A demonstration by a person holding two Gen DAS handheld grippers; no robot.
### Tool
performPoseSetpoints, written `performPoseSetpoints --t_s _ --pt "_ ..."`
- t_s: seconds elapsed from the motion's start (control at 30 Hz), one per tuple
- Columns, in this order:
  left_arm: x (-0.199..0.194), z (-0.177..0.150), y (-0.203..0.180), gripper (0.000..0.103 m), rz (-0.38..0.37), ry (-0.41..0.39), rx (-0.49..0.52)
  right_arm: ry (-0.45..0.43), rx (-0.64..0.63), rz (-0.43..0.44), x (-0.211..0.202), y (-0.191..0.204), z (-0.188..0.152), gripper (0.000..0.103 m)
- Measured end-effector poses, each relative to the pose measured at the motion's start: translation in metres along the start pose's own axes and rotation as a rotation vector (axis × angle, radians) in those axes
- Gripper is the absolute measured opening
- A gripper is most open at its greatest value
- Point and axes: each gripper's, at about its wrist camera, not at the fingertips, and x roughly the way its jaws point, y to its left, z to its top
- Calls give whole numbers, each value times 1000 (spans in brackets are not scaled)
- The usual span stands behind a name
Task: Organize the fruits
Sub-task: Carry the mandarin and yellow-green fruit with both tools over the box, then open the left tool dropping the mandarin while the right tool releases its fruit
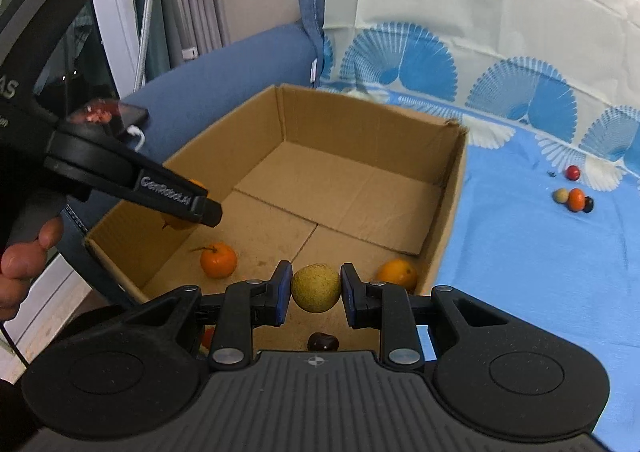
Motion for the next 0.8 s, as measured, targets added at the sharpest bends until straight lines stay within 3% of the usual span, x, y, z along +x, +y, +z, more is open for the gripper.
performPoseSetpoints --t_s 0.33,0.67,0.7,0.73,0.77,0.8 --pt "51 4 -2 39 34 70 29 64 -50 10 42 1 -8 28" --pt "74 4 0 41 46 101 40 89 -104 21 59 7 -14 28" --pt "72 4 0 46 40 93 38 86 -107 23 59 7 -14 34" --pt "70 5 -1 72 35 81 42 81 -113 27 58 7 -13 39" --pt "67 5 -1 100 35 64 44 75 -121 36 56 8 -12 50" --pt "60 5 -2 102 45 27 45 70 -130 33 55 9 -10 71"
